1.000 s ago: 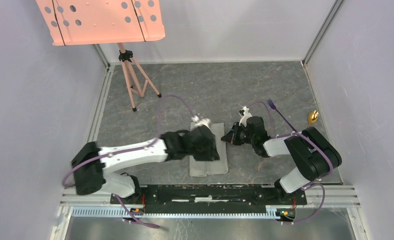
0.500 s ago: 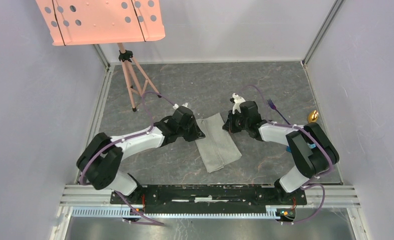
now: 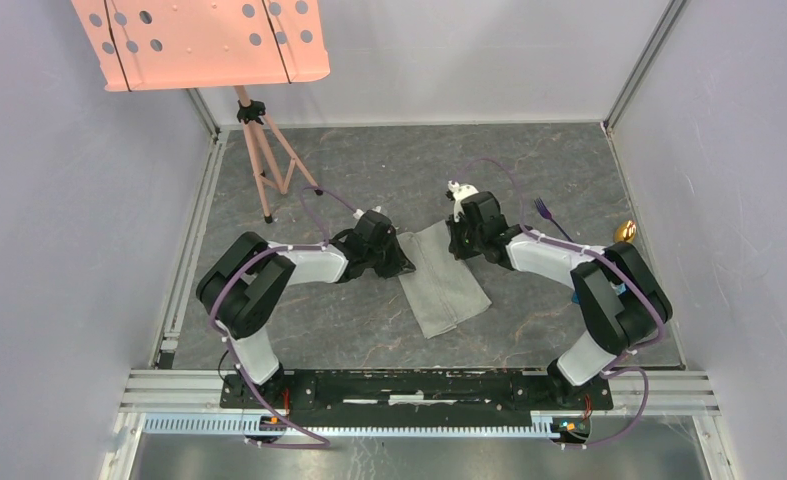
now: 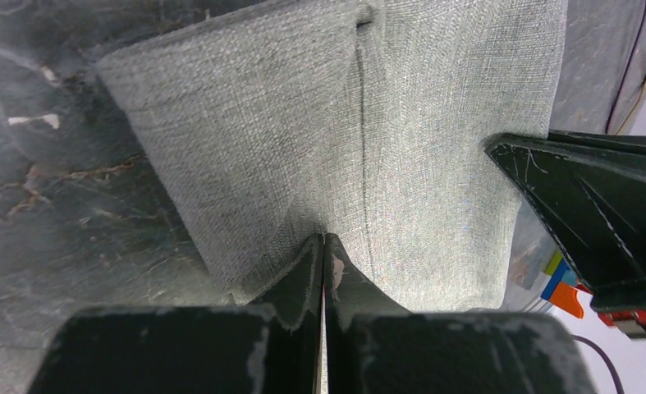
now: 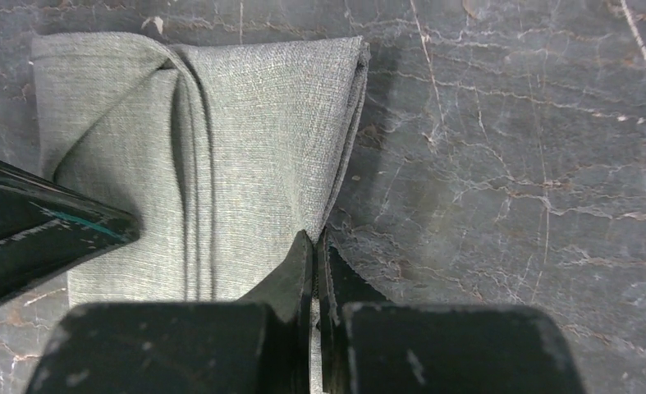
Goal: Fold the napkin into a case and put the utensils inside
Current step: Pick up the 2/3-rectangle-folded napkin at the center of the board, then fold the 2/3-rectangle-folded napkin at the center of the board.
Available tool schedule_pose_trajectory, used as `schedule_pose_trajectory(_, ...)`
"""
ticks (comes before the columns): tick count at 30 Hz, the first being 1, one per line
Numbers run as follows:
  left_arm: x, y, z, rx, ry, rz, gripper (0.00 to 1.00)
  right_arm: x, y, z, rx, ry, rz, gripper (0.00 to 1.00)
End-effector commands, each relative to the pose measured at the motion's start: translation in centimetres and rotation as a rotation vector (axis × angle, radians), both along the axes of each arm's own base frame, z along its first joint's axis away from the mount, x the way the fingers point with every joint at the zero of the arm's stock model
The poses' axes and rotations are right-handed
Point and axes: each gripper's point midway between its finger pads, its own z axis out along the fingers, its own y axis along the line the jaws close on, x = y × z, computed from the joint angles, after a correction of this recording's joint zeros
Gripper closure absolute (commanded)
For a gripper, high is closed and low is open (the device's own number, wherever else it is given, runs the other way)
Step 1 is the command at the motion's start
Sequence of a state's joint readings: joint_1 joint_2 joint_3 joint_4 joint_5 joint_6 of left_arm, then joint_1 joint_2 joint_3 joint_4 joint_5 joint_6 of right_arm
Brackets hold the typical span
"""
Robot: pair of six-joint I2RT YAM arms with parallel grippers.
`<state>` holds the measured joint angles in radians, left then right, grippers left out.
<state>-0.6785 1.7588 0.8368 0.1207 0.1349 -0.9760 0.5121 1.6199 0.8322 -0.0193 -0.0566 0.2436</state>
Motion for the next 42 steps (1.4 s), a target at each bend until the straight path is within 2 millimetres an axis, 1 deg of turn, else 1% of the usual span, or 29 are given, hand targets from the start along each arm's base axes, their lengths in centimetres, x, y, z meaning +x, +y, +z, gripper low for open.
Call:
schedule_pose_trajectory(1,1.0,-1.0,0.1,-0.046,-0.026,0.014,0.98,1.0,0.4,2.5,-0.093,-0.053,-0.064,1.00)
schedule_pose_trajectory(4,0.8,-0.9,-0.5,-0.046,-0.014,0.014,0.98,0.1,2.3,3.0,-0.061,-0.025,-0.081,1.00)
schedule_pose_trajectory(8,0.7,-0.7,-0.9,-0.039,-0.013,0.012,0.98,-1.7,5.6,3.5,0.002,-0.004,-0.087,1.00)
schedule_pose_trajectory(10,0.6,-0.7,-1.2,-0.036,-0.008,0.006,0.98,-2.3,6.7,3.6,0.053,0.006,-0.102,1.00)
schedule_pose_trajectory(12,0.6,-0.6,-1.3,-0.038,-0.007,0.004,0.98,-3.0,7.8,3.3,0.137,0.035,-0.107,1.00)
schedule_pose_trajectory(14,0.5,-0.6,-1.6,-0.039,-0.004,0.000,0.98,-3.3,8.4,3.3,0.212,0.048,-0.131,1.00)
schedule_pose_trajectory(15,0.5,-0.5,-1.7,-0.039,-0.004,0.003,0.98,-3.2,9.0,3.9,0.268,0.040,-0.142,1.00)
schedule_pose_trajectory(16,0.4,-0.4,-1.8,-0.038,-0.003,0.001,0.98,-3.3,9.1,3.9,0.302,0.044,-0.158,1.00)
schedule_pose_trajectory(20,0.5,-0.4,-2.1,-0.037,-0.004,0.000,0.98,-4.4,10.8,4.6,0.523,0.102,-0.199,1.00)
schedule_pose_trajectory(21,0.5,-0.4,-2.1,-0.038,-0.006,-0.002,0.98,-4.5,10.8,4.6,0.553,0.110,-0.219,1.00)
schedule_pose_trajectory(23,0.5,-0.5,-1.9,-0.039,-0.014,-0.006,0.98,-4.8,10.9,5.2,0.654,0.115,-0.248,1.00)
schedule_pose_trajectory(25,0.6,-0.2,-1.9,-0.033,-0.017,-0.005,0.98,-4.7,11.2,6.6,0.764,0.104,-0.270,1.00)
schedule_pose_trajectory(26,0.5,-0.2,-2.0,-0.029,-0.016,-0.005,0.98,-4.8,11.3,6.9,0.800,0.112,-0.279,1.00)
schedule_pose_trajectory(28,0.4,-0.1,-2.1,-0.028,-0.016,-0.004,0.98,-4.8,11.3,7.1,0.845,0.127,-0.302,1.00)
schedule_pose_trajectory(31,0.3,0.0,-2.1,-0.032,-0.020,-0.005,0.98,-5.1,10.7,7.1,0.943,0.152,-0.366,1.00)
schedule_pose_trajectory(32,0.3,0.0,-2.2,-0.031,-0.019,-0.005,0.98,-5.2,10.8,7.5,0.992,0.168,-0.380,1.00)
schedule_pose_trajectory(35,0.3,-0.3,-1.6,-0.048,-0.030,-0.020,0.98,-4.9,10.4,7.1,1.055,0.195,-0.447,1.00)
schedule_pose_trajectory(38,0.4,-0.3,-1.1,-0.043,-0.050,-0.032,0.98,-4.8,9.7,6.6,1.123,0.216,-0.524,1.00)
schedule_pose_trajectory(42,0.5,-0.3,-0.5,-0.037,-0.073,-0.059,0.98,-4.6,9.0,6.4,1.196,0.225,-0.596,1.00)
